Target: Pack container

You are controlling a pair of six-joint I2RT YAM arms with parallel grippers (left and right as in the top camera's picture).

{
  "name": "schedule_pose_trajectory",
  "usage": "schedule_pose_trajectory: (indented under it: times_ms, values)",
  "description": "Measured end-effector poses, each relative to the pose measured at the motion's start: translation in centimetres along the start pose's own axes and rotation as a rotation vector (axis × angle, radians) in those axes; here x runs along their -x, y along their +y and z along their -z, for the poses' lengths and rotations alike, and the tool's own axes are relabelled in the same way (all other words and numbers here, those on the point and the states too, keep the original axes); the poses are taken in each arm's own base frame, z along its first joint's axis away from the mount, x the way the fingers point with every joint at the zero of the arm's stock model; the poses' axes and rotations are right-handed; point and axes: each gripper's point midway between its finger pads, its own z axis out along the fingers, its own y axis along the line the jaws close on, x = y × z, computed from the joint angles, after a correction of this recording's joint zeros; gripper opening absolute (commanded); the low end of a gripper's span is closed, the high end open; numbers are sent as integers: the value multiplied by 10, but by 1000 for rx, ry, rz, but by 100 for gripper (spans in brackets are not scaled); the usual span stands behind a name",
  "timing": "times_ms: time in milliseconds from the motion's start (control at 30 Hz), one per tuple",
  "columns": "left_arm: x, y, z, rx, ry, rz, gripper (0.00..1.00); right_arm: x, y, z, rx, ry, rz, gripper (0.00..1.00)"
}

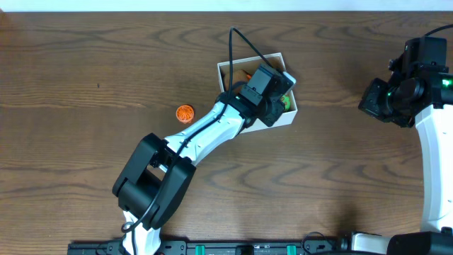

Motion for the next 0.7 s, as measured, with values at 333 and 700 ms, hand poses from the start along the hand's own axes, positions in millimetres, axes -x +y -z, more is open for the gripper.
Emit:
schedule_pose_trajectory:
  times_ms: [333,700]
  values:
    - [2,-7,9,-2,3,-10,11,0,0,0,0,1,0,1]
    - [32,-8,81,61,-87,-32,44,1,0,0,2,-5,1,2]
